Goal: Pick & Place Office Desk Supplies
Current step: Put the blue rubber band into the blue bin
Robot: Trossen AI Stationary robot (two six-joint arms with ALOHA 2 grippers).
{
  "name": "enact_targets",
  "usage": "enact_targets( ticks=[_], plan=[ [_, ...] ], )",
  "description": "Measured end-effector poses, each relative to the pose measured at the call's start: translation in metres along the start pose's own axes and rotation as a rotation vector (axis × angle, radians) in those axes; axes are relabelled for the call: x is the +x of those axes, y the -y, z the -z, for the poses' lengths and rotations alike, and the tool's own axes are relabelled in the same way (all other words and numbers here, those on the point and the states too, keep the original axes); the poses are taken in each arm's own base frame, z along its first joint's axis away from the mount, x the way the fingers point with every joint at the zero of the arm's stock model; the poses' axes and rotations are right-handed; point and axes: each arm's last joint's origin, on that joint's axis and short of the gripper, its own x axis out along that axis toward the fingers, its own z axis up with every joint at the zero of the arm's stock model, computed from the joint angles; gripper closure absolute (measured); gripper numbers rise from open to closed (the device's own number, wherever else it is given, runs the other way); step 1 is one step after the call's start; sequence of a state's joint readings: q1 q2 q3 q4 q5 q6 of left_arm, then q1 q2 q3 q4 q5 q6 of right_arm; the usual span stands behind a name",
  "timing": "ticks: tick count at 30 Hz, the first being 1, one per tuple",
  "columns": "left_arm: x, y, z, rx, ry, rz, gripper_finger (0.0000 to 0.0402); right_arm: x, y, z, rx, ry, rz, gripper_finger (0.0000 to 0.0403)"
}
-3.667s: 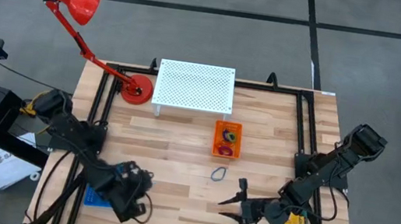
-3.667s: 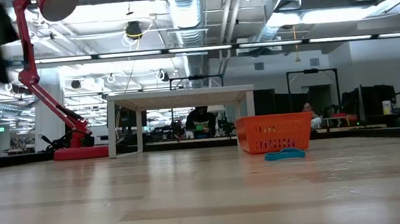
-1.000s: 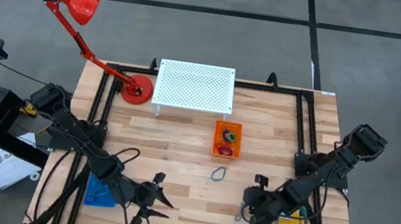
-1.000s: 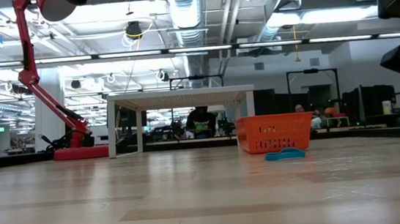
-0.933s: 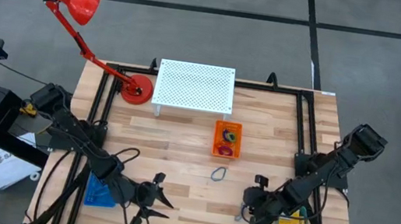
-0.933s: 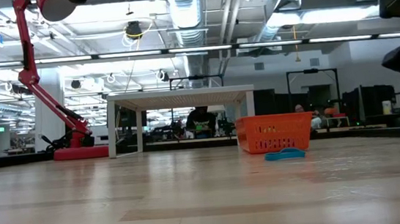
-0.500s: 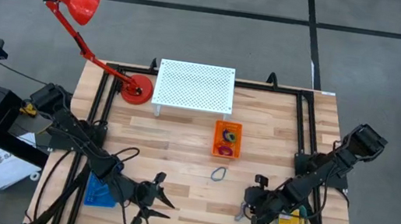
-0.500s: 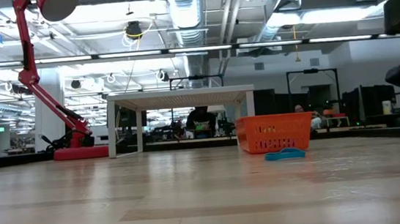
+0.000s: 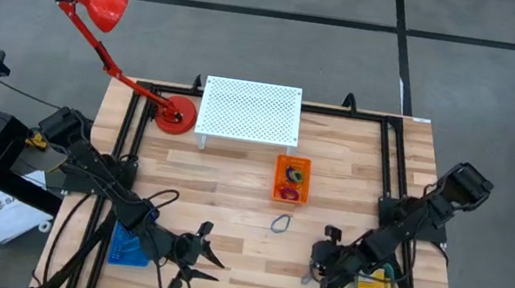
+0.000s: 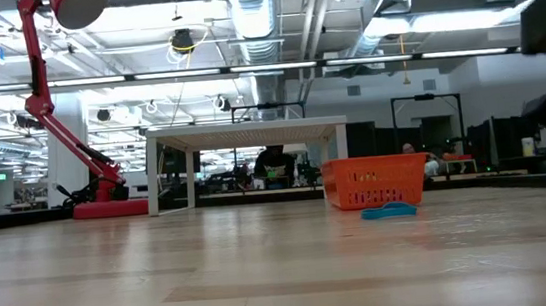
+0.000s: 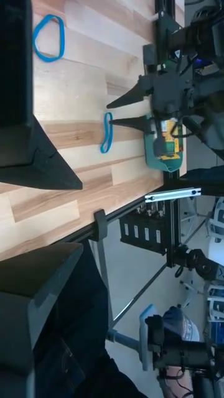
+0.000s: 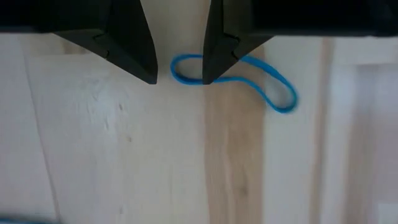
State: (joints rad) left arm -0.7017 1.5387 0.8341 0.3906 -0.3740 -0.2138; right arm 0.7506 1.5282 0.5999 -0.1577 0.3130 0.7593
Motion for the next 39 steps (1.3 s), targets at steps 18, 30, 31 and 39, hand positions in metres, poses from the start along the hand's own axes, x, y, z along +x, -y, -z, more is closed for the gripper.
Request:
enact_targets(
  ticks=[18, 30, 31, 39],
  plan=[
    [0.0, 0.0, 0.0, 0.0, -0.002, 0.003, 0.0259, 0.019, 0.0, 0.003, -0.056, -0.049, 0.002, 0.039],
    [0.0, 0.0, 0.0, 0.0, -0.001, -0.001, 0.0259, 0.017, -0.008, -0.006, -0.183, -0.02, -0.012, 0.0401],
    [0.0, 0.0, 0.0, 0.0, -0.001, -0.001, 0.0259, 0.017, -0.01, -0.008, -0.196, -0.014, -0.011, 0.0401],
    [0.01, 0.002, 0.009, -0.004, 0.001, 0.005, 0.0258, 0.005, -0.034, -0.022, -0.316, 0.101, -0.008, 0.0402]
  ],
)
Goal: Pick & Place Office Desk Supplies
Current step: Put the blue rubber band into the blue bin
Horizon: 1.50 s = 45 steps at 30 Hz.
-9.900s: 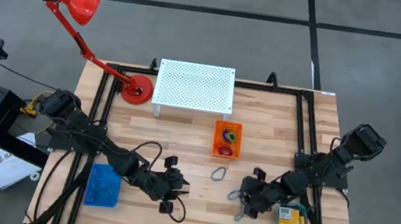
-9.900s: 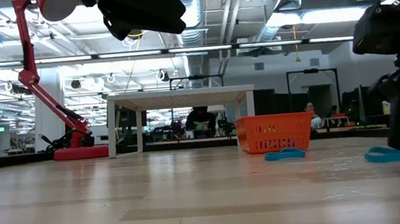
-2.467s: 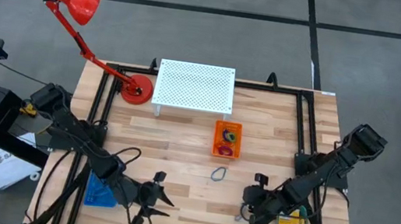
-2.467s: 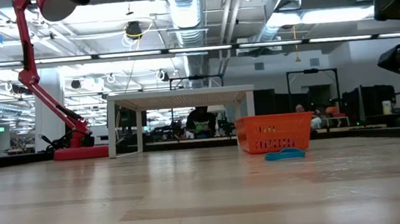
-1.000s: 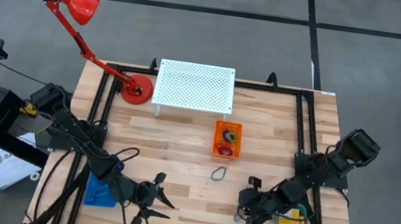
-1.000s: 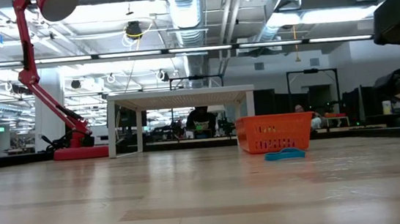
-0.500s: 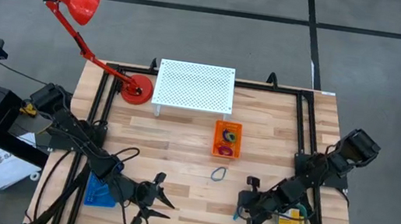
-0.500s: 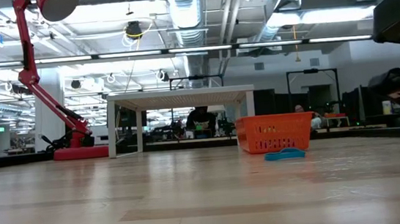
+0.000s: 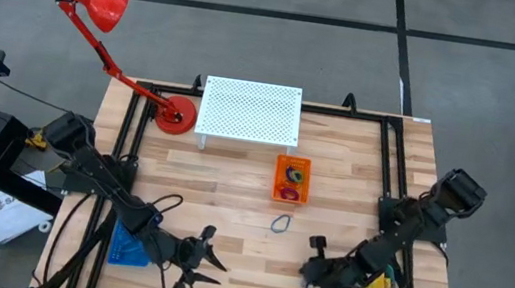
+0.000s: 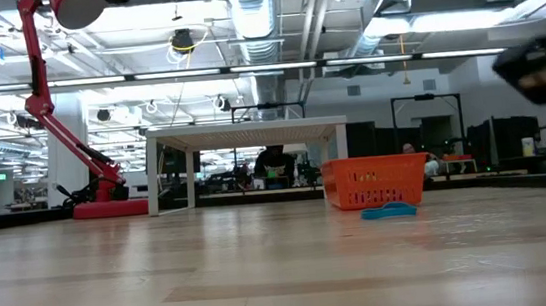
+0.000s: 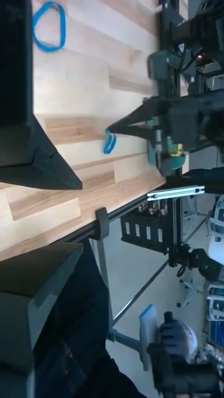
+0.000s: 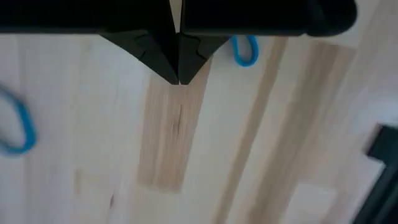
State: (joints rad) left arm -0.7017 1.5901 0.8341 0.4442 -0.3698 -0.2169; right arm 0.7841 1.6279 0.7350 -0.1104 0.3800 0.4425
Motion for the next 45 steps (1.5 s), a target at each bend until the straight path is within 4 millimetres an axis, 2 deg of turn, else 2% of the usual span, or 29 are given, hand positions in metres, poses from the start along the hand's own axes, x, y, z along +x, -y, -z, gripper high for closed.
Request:
enact_targets(
  ticks=[6, 10, 21, 30, 37, 45],
  plan=[
    [0.016, -0.002, 0.012, -0.01, 0.019, -0.011, 0.0247, -0.013, -0.016, -0.023, -0.086, 0.112, 0.042, 0.0403],
    [0.028, -0.011, 0.016, -0.012, 0.065, -0.035, 0.0234, -0.023, -0.027, -0.038, -0.145, 0.196, 0.098, 0.0403],
    [0.067, -0.04, 0.031, -0.037, 0.21, -0.008, 0.0195, -0.036, -0.042, -0.054, -0.244, 0.377, 0.142, 0.0403],
    [0.111, -0.047, 0.024, -0.04, 0.233, 0.05, 0.0187, -0.041, -0.045, -0.065, -0.288, 0.478, 0.18, 0.0403],
    [0.133, -0.051, 0.017, -0.045, 0.262, 0.063, 0.0198, -0.042, -0.045, -0.068, -0.29, 0.503, 0.181, 0.0403],
    [0.147, -0.06, 0.013, -0.045, 0.273, 0.083, 0.0209, -0.041, -0.043, -0.07, -0.298, 0.509, 0.187, 0.0403]
  ],
)
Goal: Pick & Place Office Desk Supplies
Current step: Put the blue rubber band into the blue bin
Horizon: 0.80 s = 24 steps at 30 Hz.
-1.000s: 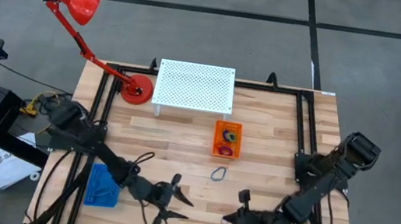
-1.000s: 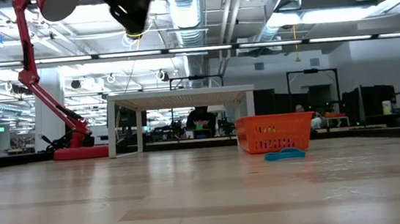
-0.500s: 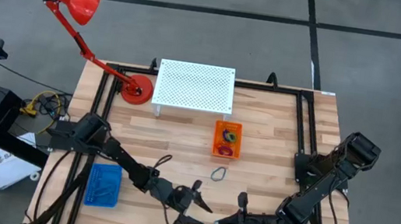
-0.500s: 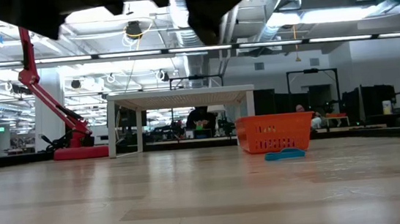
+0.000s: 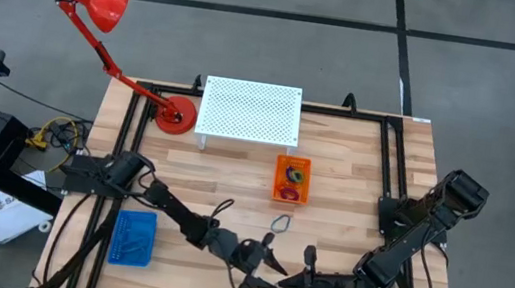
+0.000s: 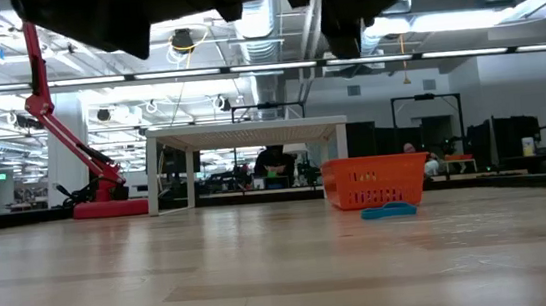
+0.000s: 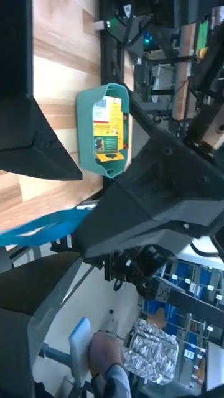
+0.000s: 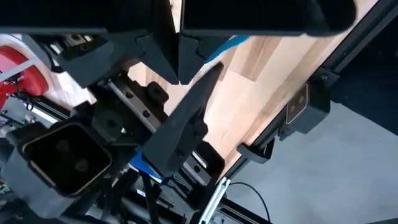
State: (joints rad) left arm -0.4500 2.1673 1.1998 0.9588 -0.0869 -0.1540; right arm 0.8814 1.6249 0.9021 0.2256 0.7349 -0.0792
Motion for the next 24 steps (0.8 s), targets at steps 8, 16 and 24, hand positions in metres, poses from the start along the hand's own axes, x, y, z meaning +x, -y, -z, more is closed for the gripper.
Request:
enact_targets(
  ticks=[8, 16, 24],
  plan=[
    [0.0004, -0.0017, 0.0048, -0.006, -0.056, -0.005, 0.0298, 0.0, 0.0, 0.0003, -0.003, -0.003, 0.0, 0.0403],
    [0.0002, -0.0015, 0.0047, -0.004, -0.06, 0.003, 0.0397, 0.0, 0.0, 0.0003, -0.003, -0.003, 0.0, 0.0403],
    [-0.0004, -0.0026, 0.0101, -0.026, -0.13, -0.012, 0.0401, 0.0001, -0.0004, 0.0031, -0.004, -0.025, -0.002, 0.0384]
  ],
)
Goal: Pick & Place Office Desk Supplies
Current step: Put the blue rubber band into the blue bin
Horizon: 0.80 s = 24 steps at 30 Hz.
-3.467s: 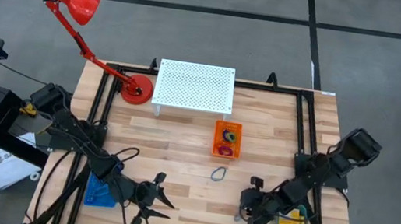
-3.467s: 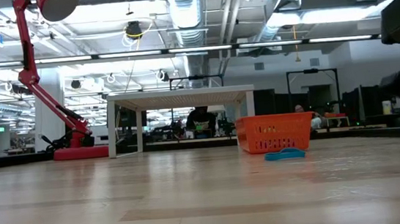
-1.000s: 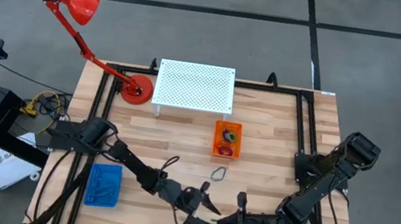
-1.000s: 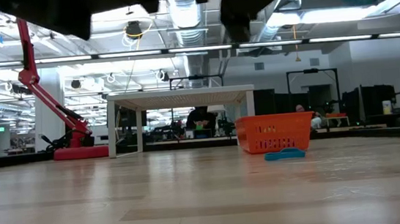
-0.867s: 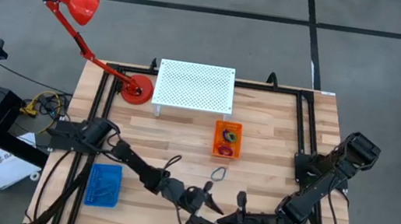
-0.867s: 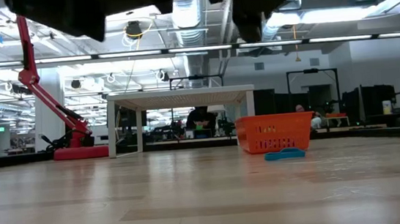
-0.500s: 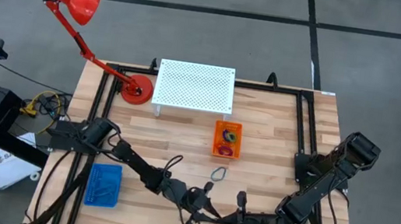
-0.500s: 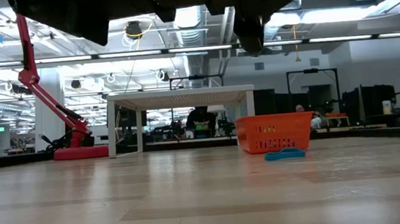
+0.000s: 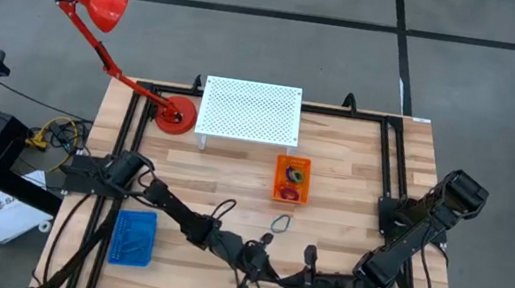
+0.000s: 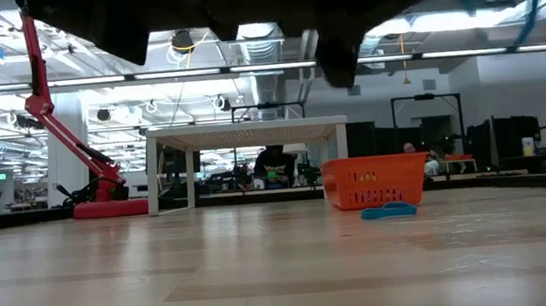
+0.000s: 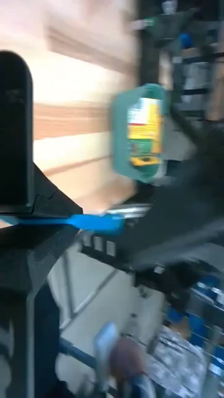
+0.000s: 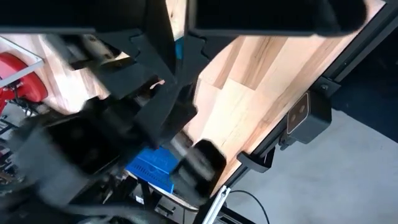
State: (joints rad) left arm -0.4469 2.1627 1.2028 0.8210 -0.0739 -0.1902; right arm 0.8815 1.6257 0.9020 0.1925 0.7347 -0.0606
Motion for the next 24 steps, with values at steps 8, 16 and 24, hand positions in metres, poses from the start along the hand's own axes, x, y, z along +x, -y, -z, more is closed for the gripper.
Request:
enact_targets(
  ticks=[8, 16, 24],
  plan=[
    [-0.006, 0.0, 0.008, -0.01, -0.167, -0.077, 0.0401, -0.003, -0.003, 0.0, -0.009, -0.004, 0.02, 0.0335],
    [-0.043, 0.023, -0.016, 0.0, -0.406, -0.317, 0.0401, -0.006, -0.005, 0.002, -0.027, -0.019, 0.036, 0.0326],
    [-0.115, 0.058, -0.035, -0.088, -0.552, -0.705, 0.0401, -0.006, -0.004, 0.004, -0.009, -0.03, 0.039, 0.0325]
  ],
)
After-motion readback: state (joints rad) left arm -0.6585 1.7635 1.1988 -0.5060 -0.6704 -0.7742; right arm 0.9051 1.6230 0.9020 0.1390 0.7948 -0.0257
